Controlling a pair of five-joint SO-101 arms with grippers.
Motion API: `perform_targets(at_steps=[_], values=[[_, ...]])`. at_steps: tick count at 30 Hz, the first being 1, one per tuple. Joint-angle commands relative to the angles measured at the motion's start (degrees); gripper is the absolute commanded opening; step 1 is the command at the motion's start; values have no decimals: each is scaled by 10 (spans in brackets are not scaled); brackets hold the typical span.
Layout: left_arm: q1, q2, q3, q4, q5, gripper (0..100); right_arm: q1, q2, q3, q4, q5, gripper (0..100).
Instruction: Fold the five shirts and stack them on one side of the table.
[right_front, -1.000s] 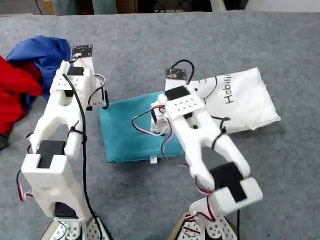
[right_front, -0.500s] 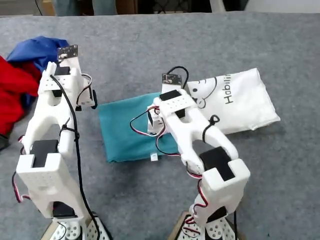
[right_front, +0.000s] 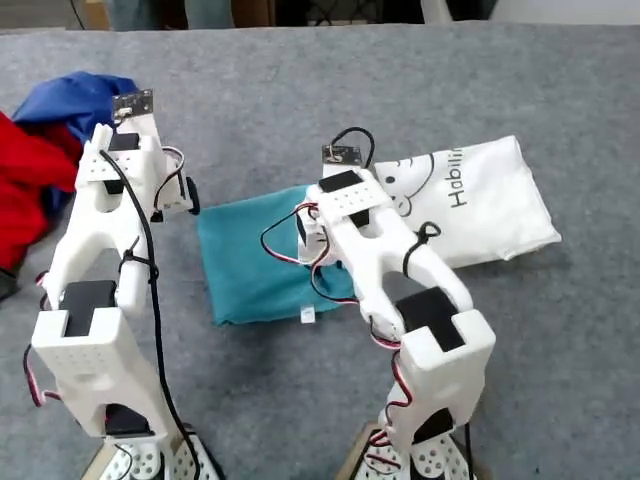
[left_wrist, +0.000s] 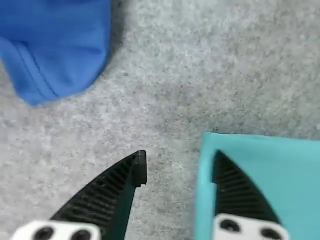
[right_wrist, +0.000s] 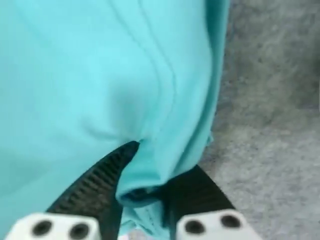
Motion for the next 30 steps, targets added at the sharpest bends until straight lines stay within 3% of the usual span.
perform_targets(at_steps=[1, 6, 20, 25, 30], values=[[7, -8, -44, 21, 49, 285, 2, 21, -2, 2, 6, 15], [35, -6, -69, 58, 55, 287, 12, 22, -2, -1, 6, 15], [57, 76, -55, 30, 55, 282, 48, 23, -6, -11, 7, 15], [58, 103, -47, -18, 55, 280, 47, 23, -15, -14, 7, 15], [76, 150, -89, -6, 55, 191, 47, 23, -15, -15, 7, 15]])
